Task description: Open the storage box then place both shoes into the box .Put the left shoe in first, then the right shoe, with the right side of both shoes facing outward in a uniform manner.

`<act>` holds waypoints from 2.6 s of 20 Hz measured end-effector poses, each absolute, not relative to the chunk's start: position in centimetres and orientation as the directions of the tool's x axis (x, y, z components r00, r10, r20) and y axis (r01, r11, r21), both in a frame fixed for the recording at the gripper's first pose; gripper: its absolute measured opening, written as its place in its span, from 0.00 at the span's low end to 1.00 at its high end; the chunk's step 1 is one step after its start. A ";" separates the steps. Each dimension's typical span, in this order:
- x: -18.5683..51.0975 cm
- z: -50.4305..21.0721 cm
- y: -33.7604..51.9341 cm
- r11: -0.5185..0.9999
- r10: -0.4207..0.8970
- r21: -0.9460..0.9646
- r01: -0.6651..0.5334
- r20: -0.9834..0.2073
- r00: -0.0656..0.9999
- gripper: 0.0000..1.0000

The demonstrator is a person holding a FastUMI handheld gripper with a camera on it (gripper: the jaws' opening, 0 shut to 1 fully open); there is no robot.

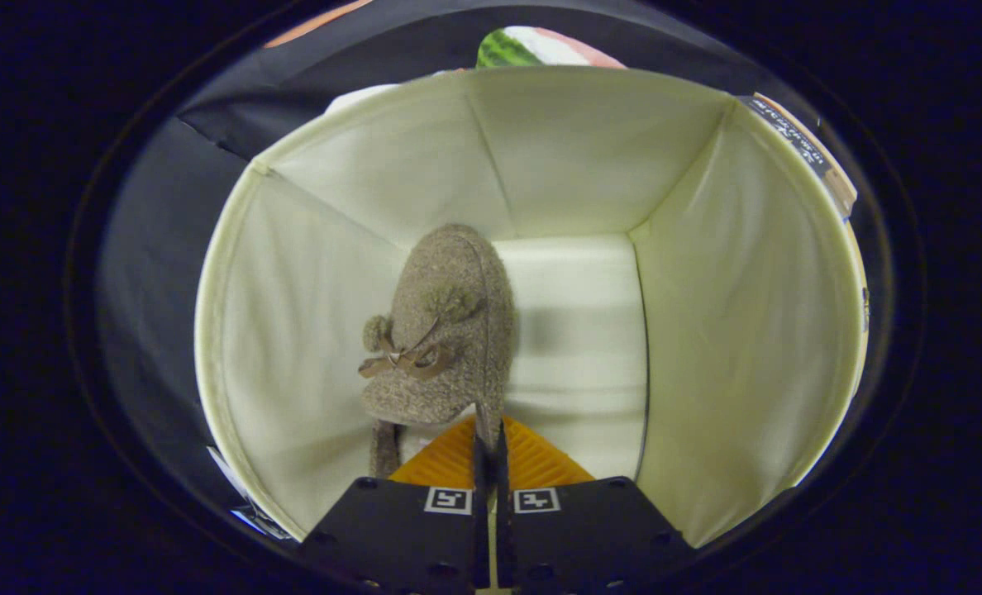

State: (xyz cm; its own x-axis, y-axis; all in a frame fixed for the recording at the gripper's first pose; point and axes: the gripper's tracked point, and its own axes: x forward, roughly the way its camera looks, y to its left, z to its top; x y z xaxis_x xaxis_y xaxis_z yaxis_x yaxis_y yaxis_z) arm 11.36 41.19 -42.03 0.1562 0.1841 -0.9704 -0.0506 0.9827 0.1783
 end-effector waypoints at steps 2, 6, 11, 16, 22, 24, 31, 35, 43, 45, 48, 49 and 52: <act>11.3 -42.0 41.9 0.974 0.221 0.210 -0.083 -0.962 0.161 0.07; 11.2 -40.1 42.8 0.958 0.260 0.226 -0.177 -0.945 0.200 0.52; 10.4 -35.6 42.0 0.957 0.252 0.202 -0.208 -0.934 0.254 0.96; 8.9 -28.9 40.4 0.932 0.322 0.243 -0.270 -0.898 0.301 0.97; 9.3 -22.0 34.4 0.906 0.384 0.265 -0.330 -0.845 0.373 0.97; 9.7 -21.4 31.1 0.908 0.380 0.259 -0.329 -0.839 0.390 0.96; 11.8 -24.9 17.0 0.946 0.289 0.200 -0.254 -0.875 0.388 0.97; 13.1 -28.5 9.0 0.966 0.228 0.164 -0.202 -0.907 0.354 0.97; 13.4 -35.6 -4.2 0.993 0.104 0.080 -0.090 -0.943 0.316 0.97; 13.6 -37.3 -6.3 0.995 0.090 0.075 -0.060 -0.949 0.302 0.97; 13.8 -39.8 -8.2 0.997 0.066 0.056 -0.044 -0.960 0.273 0.97; 13.9 -40.6 -8.5 0.998 0.058 0.047 -0.048 -0.963 0.264 0.96; 14.7 -42.6 -10.6 0.997 -0.044 -0.058 -0.042 -0.962 0.269 0.96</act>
